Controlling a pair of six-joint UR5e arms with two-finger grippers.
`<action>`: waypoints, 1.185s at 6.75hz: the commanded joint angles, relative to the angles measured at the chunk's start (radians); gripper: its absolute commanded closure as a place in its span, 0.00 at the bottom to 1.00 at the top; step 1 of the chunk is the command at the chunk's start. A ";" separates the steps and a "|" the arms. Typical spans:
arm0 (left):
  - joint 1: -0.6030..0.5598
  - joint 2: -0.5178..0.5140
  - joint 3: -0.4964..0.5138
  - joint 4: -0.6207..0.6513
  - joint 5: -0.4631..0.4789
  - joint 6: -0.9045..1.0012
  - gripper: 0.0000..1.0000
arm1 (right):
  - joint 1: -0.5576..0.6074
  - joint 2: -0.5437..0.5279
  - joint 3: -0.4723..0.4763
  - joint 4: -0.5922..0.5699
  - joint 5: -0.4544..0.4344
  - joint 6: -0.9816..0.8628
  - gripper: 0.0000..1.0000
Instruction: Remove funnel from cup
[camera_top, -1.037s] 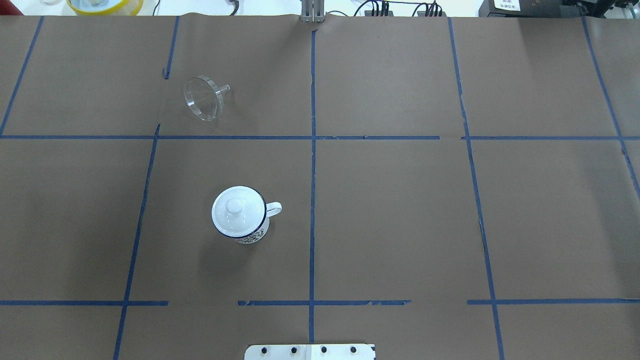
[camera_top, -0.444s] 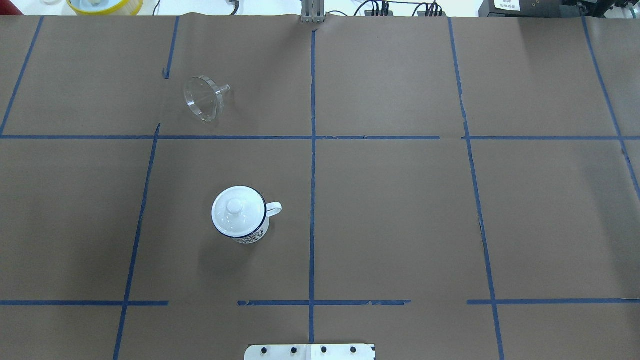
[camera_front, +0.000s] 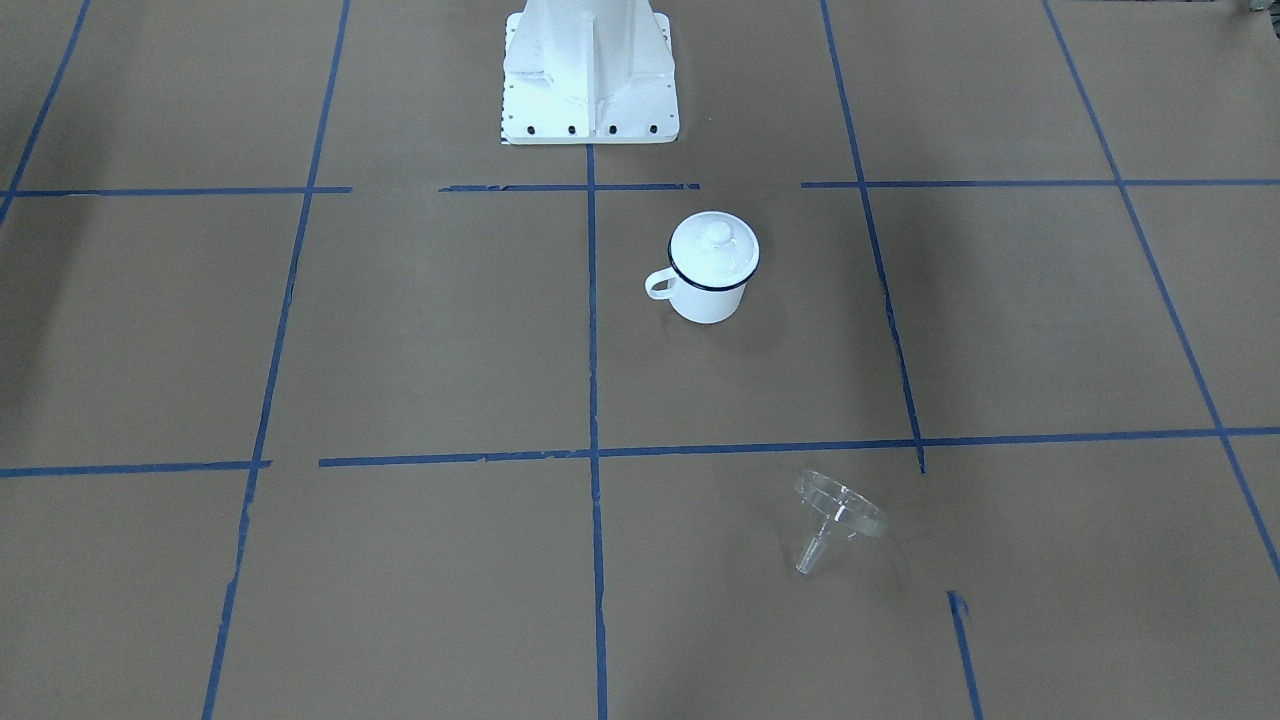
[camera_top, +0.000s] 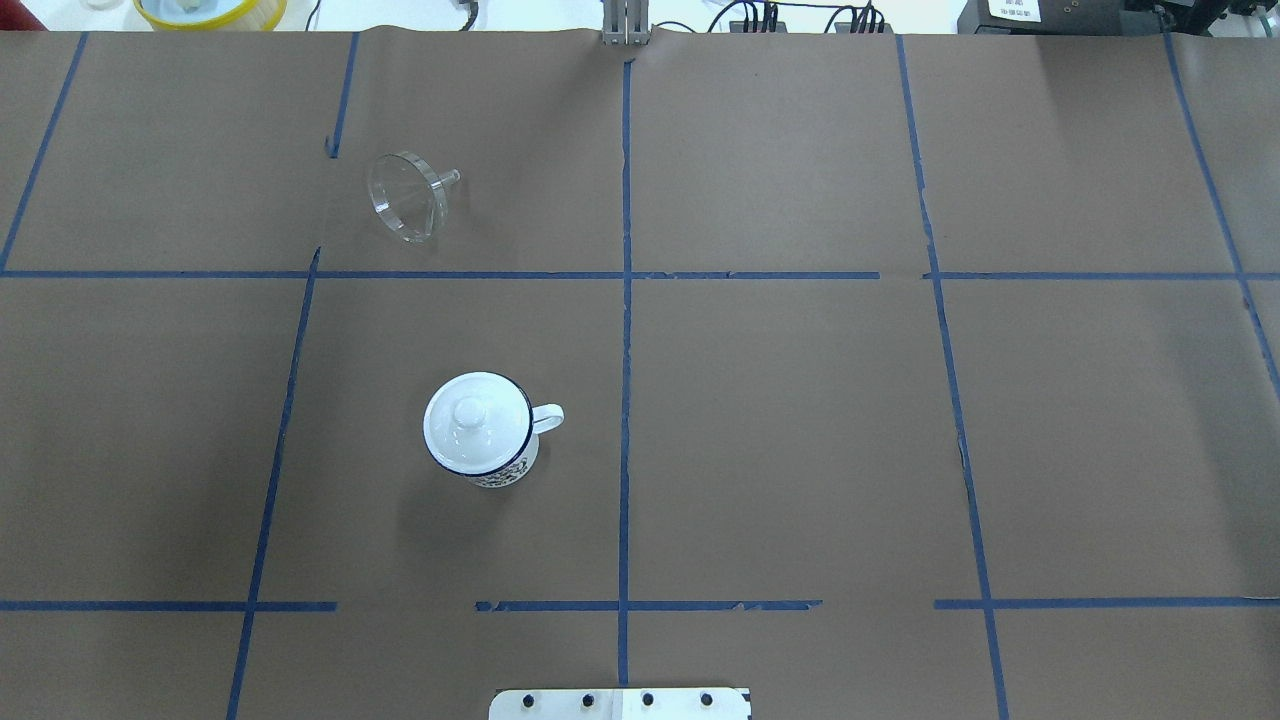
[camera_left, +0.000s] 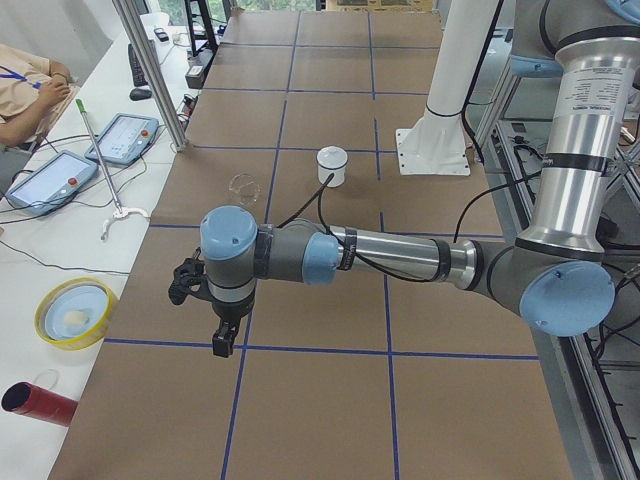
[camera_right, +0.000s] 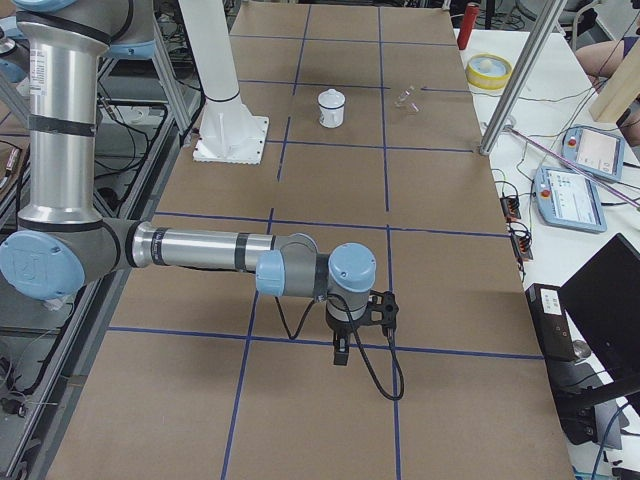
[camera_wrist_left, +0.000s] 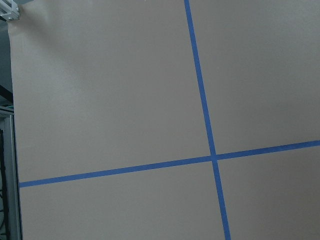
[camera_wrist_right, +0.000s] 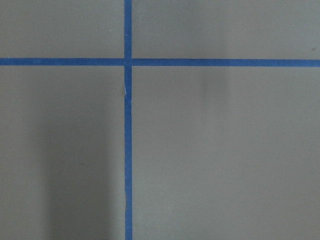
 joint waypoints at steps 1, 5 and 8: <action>0.001 0.024 0.002 -0.008 -0.001 0.000 0.00 | 0.000 0.000 -0.001 0.000 0.000 0.000 0.00; 0.001 0.006 0.019 0.007 -0.027 -0.003 0.00 | 0.000 0.000 0.000 0.000 0.000 0.000 0.00; -0.016 0.013 0.027 0.057 -0.170 0.003 0.00 | 0.000 0.000 0.000 0.000 0.000 0.000 0.00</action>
